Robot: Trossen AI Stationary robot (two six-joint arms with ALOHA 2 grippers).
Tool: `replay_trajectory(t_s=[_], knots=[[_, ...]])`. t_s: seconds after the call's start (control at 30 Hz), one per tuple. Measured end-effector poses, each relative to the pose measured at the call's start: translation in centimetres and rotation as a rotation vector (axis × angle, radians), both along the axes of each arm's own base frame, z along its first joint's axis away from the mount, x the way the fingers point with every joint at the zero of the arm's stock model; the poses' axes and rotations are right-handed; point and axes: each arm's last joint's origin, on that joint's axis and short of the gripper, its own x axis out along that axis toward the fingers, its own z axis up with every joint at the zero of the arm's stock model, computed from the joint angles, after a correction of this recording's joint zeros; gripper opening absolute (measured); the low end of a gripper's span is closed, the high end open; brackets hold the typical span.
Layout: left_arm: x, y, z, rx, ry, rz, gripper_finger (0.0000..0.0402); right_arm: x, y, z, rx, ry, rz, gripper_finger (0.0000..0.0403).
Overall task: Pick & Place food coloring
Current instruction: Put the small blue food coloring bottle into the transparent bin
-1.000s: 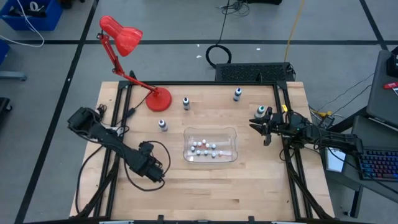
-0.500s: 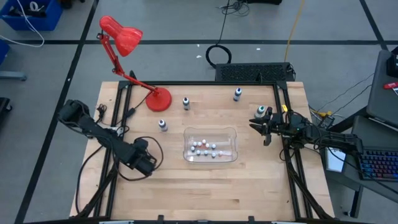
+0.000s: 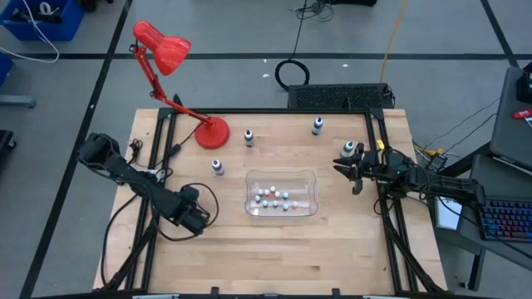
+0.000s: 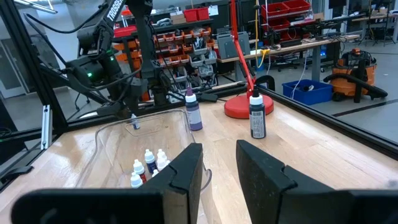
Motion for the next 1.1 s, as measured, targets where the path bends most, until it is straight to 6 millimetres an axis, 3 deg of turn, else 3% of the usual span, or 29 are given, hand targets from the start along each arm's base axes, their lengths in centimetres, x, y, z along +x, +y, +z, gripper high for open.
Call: replay_trajectory(t_s=[0.17,0.53,1.1], knots=[[-0.03,0.02,0.01,0.002,0.003,0.000,0.0227,0.00,0.00,0.01,0.000,0.000,0.000,0.0089],[-0.03,0.03,0.01,0.009,-0.002,0.036,0.0136,0.00,0.00,0.00,0.000,0.000,0.000,0.0089],[0.20,0.15,0.18,0.023,-0.016,-0.020,0.0054,0.00,0.00,0.00,0.000,0.000,0.000,0.0089]])
